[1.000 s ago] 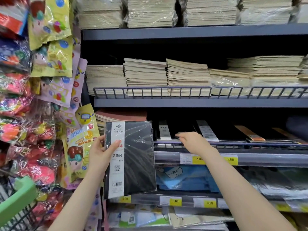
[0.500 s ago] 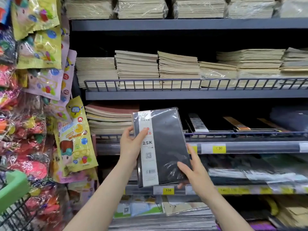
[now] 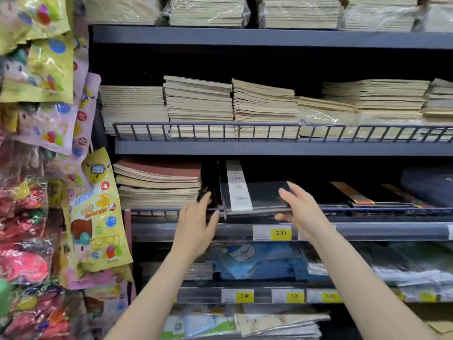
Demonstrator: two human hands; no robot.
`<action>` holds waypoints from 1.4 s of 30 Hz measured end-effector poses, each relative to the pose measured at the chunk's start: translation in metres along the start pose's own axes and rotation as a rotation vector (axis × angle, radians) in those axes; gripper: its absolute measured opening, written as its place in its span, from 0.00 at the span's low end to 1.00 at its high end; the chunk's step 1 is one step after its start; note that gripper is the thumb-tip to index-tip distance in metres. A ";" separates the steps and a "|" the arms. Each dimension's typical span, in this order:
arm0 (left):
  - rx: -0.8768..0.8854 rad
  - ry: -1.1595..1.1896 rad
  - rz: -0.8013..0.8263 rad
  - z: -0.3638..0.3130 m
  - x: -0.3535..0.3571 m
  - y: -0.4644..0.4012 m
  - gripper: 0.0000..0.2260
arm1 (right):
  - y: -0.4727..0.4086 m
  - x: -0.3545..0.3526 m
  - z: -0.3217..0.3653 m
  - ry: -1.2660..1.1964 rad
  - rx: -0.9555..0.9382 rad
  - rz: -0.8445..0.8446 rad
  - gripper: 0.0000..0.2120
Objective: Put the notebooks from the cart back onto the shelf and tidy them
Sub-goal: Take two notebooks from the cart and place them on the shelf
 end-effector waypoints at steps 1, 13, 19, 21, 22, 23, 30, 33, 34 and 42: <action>-0.027 0.022 -0.005 0.000 0.002 -0.002 0.24 | -0.012 0.007 0.004 0.003 -0.003 -0.004 0.24; -0.160 -0.141 -0.248 -0.022 0.032 -0.016 0.17 | -0.041 0.014 -0.003 1.287 -0.231 -0.064 0.34; -0.174 -0.135 -0.330 -0.027 0.035 -0.016 0.13 | -0.034 0.004 -0.021 1.281 -0.377 -0.109 0.26; -0.196 -0.125 -0.325 -0.027 0.035 -0.015 0.15 | -0.037 0.005 -0.022 1.283 -0.376 -0.109 0.25; -0.214 -0.106 -0.307 -0.026 0.035 -0.015 0.16 | -0.040 0.005 -0.022 1.279 -0.359 -0.103 0.25; -0.231 -0.084 -0.287 -0.026 0.036 -0.016 0.17 | -0.042 0.006 -0.022 1.284 -0.339 -0.094 0.24; -0.206 0.010 -0.173 -0.023 0.027 -0.012 0.19 | -0.040 0.007 -0.018 1.358 -0.296 -0.082 0.24; -0.098 0.069 -0.172 -0.017 0.012 0.003 0.19 | -0.010 0.009 -0.014 1.231 -0.466 -0.132 0.24; -0.058 0.073 -0.183 -0.012 0.007 0.009 0.19 | 0.006 0.011 -0.019 1.176 -0.543 -0.133 0.23; -0.028 -0.089 -0.063 0.040 -0.017 0.043 0.16 | 0.040 0.060 -0.062 1.210 -0.599 0.210 0.18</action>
Point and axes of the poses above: each hand's wrist, its own y-axis away from the middle knuckle, its own x-axis out of the palm, z = x × y, the point moved 1 cm from there along -y, towards the middle knuckle, and after that the axes turned 6 degrees about -y, right-handed, at the moved point
